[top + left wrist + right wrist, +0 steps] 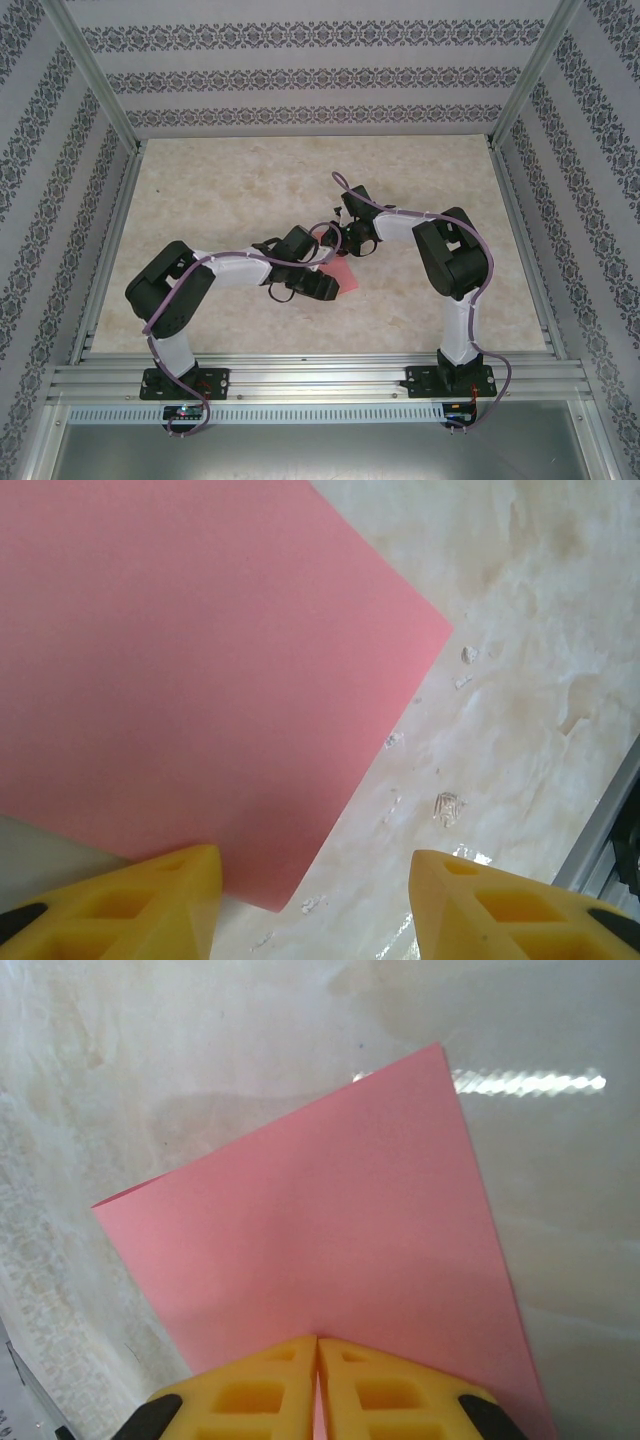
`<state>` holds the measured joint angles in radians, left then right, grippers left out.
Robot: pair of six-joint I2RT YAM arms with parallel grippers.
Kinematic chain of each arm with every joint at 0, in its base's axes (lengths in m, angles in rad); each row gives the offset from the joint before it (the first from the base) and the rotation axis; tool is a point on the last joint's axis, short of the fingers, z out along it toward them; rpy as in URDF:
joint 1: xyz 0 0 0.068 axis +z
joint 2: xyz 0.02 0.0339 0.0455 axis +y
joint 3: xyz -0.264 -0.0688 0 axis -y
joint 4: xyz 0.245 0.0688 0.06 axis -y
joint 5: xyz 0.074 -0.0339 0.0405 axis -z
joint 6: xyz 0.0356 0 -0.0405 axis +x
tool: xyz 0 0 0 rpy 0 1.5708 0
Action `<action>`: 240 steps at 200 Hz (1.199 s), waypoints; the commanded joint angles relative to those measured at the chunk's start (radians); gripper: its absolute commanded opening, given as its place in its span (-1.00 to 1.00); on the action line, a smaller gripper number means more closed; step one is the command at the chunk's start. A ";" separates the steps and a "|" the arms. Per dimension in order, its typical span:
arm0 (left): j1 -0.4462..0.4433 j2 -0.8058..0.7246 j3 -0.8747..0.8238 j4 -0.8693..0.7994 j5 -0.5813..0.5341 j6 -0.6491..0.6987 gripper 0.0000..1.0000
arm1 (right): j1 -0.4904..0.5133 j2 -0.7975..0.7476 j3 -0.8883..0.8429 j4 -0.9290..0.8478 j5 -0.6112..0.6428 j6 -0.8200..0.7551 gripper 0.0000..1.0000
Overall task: Fold a paper plane with a square sheet of paper (fold left side to right side)
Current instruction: First fold the square sheet of paper in half at the center of the table.
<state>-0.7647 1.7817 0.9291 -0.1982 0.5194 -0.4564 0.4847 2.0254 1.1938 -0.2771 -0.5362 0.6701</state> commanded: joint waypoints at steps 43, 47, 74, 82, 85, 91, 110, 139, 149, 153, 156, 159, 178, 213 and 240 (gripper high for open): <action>-0.034 -0.157 -0.070 -0.001 0.031 -0.012 0.10 | 0.009 0.055 -0.017 -0.035 0.072 -0.013 -0.76; -0.031 -0.170 -0.070 0.000 0.027 -0.015 0.10 | 0.009 0.053 -0.016 -0.032 0.070 -0.014 -0.75; 0.020 -0.250 -0.092 0.049 0.024 -0.065 0.15 | 0.009 0.044 -0.016 -0.024 0.070 -0.015 -0.76; 0.036 -0.262 -0.092 0.053 0.019 -0.073 0.16 | 0.009 0.042 -0.016 -0.023 0.070 -0.012 -0.75; 0.042 -0.263 -0.091 0.053 0.019 -0.073 0.16 | 0.009 0.042 -0.016 -0.023 0.070 -0.013 -0.76; 0.048 -0.261 -0.085 0.050 0.019 -0.066 0.16 | 0.009 0.042 -0.016 -0.022 0.072 -0.013 -0.76; 0.048 -0.209 -0.057 0.040 0.041 -0.040 0.13 | 0.009 0.041 -0.015 -0.017 0.069 -0.010 -0.75; 0.047 -0.122 -0.059 0.121 0.076 -0.054 0.11 | 0.009 0.041 -0.012 -0.021 0.070 -0.012 -0.76; 0.047 -0.101 -0.055 0.138 0.075 -0.053 0.11 | 0.009 0.041 -0.014 -0.020 0.070 -0.013 -0.75; 0.047 -0.094 -0.052 0.145 0.075 -0.053 0.11 | 0.009 0.040 -0.014 -0.020 0.069 -0.012 -0.75; 0.047 -0.089 -0.050 0.149 0.075 -0.053 0.11 | 0.009 0.041 -0.015 -0.020 0.069 -0.012 -0.75; 0.047 -0.083 -0.049 0.152 0.076 -0.053 0.11 | 0.009 0.041 -0.016 -0.020 0.069 -0.011 -0.75; 0.047 -0.049 -0.031 0.174 0.083 -0.051 0.11 | 0.009 0.042 -0.017 -0.020 0.069 -0.012 -0.75; 0.043 0.000 -0.008 0.177 0.091 -0.042 0.10 | 0.008 0.042 -0.014 -0.022 0.067 -0.013 -0.76; 0.031 0.028 0.004 0.149 0.092 -0.024 0.10 | 0.006 0.045 -0.013 -0.025 0.068 -0.017 -0.76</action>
<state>-0.7212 1.7874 0.9051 -0.0708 0.5892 -0.5026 0.4847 2.0254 1.1942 -0.2760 -0.5369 0.6701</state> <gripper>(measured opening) 0.553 0.122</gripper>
